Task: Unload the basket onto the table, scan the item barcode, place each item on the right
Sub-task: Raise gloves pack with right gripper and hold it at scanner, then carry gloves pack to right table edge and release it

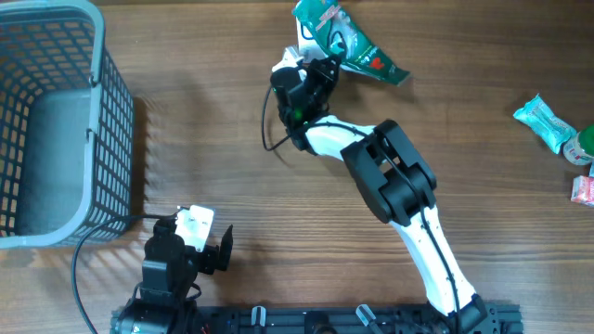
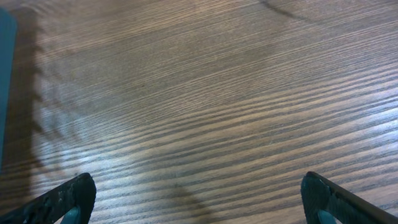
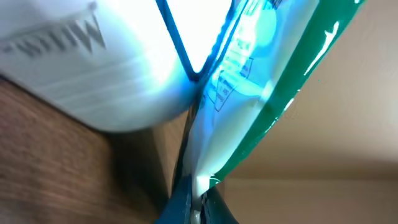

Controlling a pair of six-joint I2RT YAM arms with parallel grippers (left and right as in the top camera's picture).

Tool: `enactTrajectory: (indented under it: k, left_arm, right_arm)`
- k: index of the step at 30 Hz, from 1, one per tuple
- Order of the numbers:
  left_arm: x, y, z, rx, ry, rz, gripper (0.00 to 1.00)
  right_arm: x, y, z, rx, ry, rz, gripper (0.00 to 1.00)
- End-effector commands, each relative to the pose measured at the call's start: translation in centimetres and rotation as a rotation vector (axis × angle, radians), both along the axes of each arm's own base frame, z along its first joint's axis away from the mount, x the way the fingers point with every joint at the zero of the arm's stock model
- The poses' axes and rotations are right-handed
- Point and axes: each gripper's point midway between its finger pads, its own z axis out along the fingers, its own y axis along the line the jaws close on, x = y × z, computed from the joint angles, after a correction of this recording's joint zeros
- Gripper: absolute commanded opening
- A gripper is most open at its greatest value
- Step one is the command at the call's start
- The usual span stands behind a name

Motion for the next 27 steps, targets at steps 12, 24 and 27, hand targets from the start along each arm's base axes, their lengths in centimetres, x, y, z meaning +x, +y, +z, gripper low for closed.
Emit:
enactTrajectory:
  k: [12, 24, 27]
  left_arm:
    - [0.0, -0.1, 0.0, -0.011, -0.001, -0.001, 1.00]
    - [0.0, -0.1, 0.0, -0.011, -0.001, -0.001, 1.00]
    - [0.0, -0.1, 0.0, -0.011, -0.001, -0.001, 1.00]
  right_arm:
    - [-0.6, -4.9, 15.3, 0.013, -0.145, -0.164, 0.04]
    - [-7.1, -37.7, 20.2, 0.304, -0.277, -0.759, 0.04]
    - [-11.4, -45.4, 15.6, 0.504, -0.256, -0.929, 0.04]
